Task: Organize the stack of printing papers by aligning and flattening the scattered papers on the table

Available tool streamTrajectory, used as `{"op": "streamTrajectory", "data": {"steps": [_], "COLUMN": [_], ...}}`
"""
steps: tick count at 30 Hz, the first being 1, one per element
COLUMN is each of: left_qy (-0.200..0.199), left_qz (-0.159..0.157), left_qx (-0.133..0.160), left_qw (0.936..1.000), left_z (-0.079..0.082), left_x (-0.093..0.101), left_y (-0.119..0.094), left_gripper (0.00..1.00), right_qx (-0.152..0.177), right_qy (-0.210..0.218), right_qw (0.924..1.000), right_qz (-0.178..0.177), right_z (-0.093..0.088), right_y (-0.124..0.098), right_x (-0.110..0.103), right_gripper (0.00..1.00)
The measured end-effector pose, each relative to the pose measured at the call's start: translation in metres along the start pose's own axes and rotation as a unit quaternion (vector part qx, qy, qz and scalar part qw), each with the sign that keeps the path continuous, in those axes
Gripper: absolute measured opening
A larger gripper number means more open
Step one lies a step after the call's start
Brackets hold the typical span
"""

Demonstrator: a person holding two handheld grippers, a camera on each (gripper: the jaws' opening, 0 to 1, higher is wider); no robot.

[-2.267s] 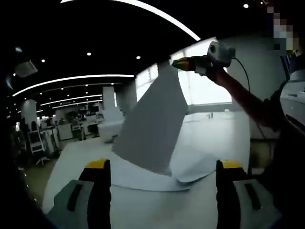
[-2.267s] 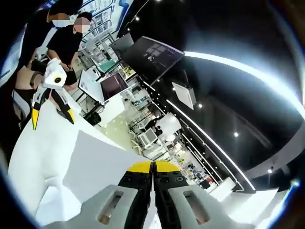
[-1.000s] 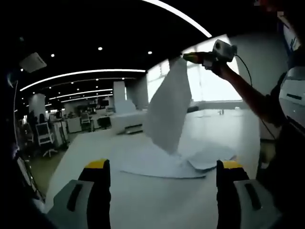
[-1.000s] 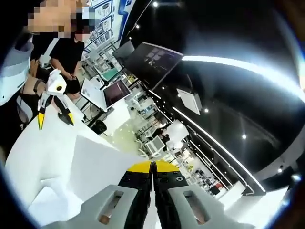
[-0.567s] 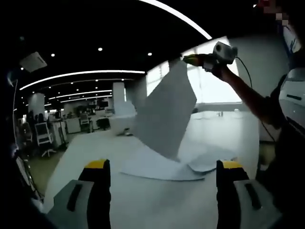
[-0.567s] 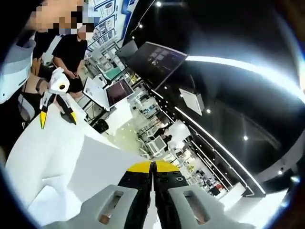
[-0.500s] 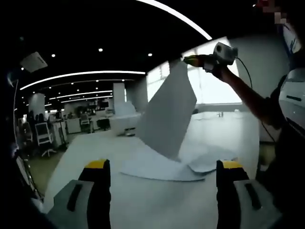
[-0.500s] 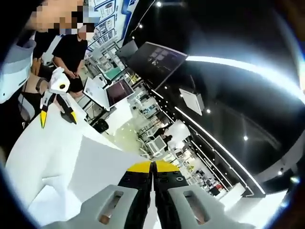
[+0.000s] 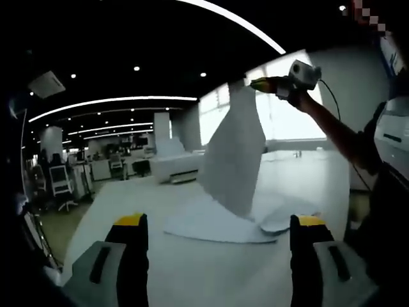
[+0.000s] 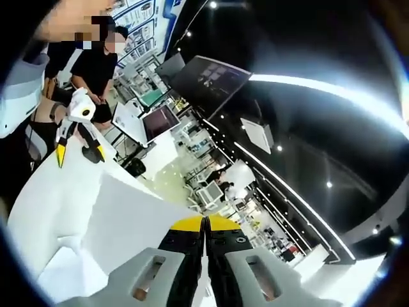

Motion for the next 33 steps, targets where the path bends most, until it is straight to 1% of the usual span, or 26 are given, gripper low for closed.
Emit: {"op": "streamTrajectory", "data": {"steps": [5, 10, 13, 16, 18, 20, 22, 26, 27, 28, 30, 33], "left_qy": [-0.007, -0.009, -0.005, -0.009, -0.005, -0.01, -0.006, -0.003, -0.002, 0.001, 0.01, 0.014], "left_qz": [-0.001, -0.004, -0.008, -0.007, -0.007, -0.006, -0.002, 0.006, 0.006, 0.001, -0.012, -0.017], "left_qx": [0.001, -0.001, 0.007, 0.002, 0.007, 0.012, 0.013, 0.015, 0.022, 0.026, 0.03, 0.029], "left_qw": [1.0, 1.0, 0.9999, 0.9999, 0.9999, 0.9999, 0.9999, 0.9999, 0.9997, 0.9997, 0.9994, 0.9993], "left_z": [-0.004, -0.004, -0.002, -0.004, -0.003, 0.0, 0.003, 0.008, 0.012, 0.014, 0.018, 0.019], "left_x": [-0.004, -0.004, -0.003, -0.007, -0.011, -0.013, -0.014, -0.018, -0.018, -0.016, -0.01, -0.008], "left_y": [0.001, 0.004, 0.005, 0.006, 0.005, 0.003, 0.0, -0.003, -0.003, -0.003, 0.0, 0.005], "left_gripper": [0.94, 0.93, 0.93, 0.93, 0.92, 0.92, 0.92, 0.92, 0.91, 0.91, 0.88, 0.87], "right_qx": [0.0, 0.003, -0.002, 0.002, 0.01, 0.013, 0.016, 0.023, 0.023, 0.024, 0.029, 0.033], "right_qy": [-0.002, -0.003, -0.009, -0.012, -0.009, -0.01, -0.018, -0.015, -0.015, -0.016, -0.017, -0.025], "right_qw": [1.0, 0.9999, 0.9999, 0.9998, 0.9997, 0.9996, 0.9994, 0.999, 0.9989, 0.9988, 0.998, 0.9971], "right_qz": [0.003, 0.012, 0.012, 0.016, 0.019, 0.022, 0.025, 0.035, 0.038, 0.039, 0.053, 0.064], "right_z": [0.002, 0.002, 0.001, 0.003, 0.007, 0.012, 0.015, 0.019, 0.02, 0.02, 0.024, 0.028], "right_y": [-0.001, 0.0, 0.002, 0.003, 0.004, 0.006, 0.006, 0.006, 0.007, 0.007, 0.008, 0.01], "right_x": [0.0, -0.001, -0.002, -0.002, -0.003, -0.008, -0.012, -0.02, -0.022, -0.023, -0.029, -0.035], "right_gripper": [0.0, 0.0, 0.0, 0.0, 0.0, 0.0, 0.0, 0.0, 0.0, 0.0, 0.0, 0.0]}}
Point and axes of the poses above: the point that each gripper's makers call its tool centre point, and the gripper's own axes: y roughly forward along the fingers, x roughly to its right, z roughly out of its top, the point moved 2 cm from there along -y, roughly backward along the fingers, and after that the axes turned 11 degrees about -z, right-handed, at the moved point
